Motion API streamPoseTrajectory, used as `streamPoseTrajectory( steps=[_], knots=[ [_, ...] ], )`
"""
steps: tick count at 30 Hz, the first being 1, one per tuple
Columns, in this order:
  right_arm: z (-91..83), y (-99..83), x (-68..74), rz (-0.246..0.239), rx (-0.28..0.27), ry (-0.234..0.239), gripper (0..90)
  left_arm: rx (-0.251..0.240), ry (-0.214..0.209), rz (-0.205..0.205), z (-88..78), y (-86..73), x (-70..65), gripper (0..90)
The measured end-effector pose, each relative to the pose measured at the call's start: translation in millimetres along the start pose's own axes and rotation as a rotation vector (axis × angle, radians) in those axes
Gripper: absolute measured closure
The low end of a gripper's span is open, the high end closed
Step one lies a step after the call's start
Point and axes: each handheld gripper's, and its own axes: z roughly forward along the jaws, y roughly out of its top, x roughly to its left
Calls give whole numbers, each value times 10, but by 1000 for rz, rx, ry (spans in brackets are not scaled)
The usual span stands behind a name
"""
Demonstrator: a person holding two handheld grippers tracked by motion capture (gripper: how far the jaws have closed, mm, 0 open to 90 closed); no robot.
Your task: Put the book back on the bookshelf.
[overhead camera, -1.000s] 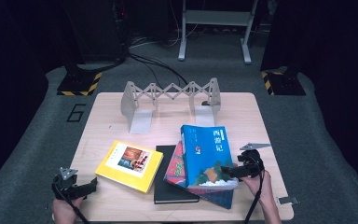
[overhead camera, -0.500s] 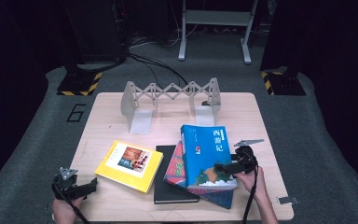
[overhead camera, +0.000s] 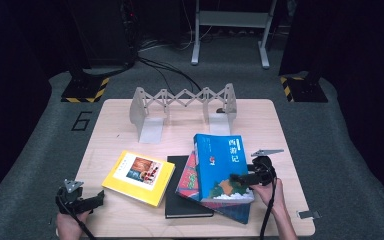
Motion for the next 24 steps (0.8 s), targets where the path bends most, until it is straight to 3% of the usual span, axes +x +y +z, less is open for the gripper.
streamPoseTrajectory(
  steps=[2,3,6,10,21,22,24],
  knots=[
    [-9,-1,10,-6,-4,-6,106,1,1,0,-1,0,0,4],
    [4,-1,-8,0,-7,20,121,0,1,1,0,0,1,4],
    [11,-1,-21,11,-7,29,122,0,0,0,0,0,0,4],
    [9,0,-29,-7,-7,32,124,1,0,0,-1,0,0,4],
    [7,4,-30,0,-2,40,127,1,2,1,0,1,0,4],
    [10,28,-56,29,-6,48,117,0,2,1,0,1,0,4],
    [34,50,-69,40,-2,39,92,1,2,1,0,1,0,4]
  ],
)
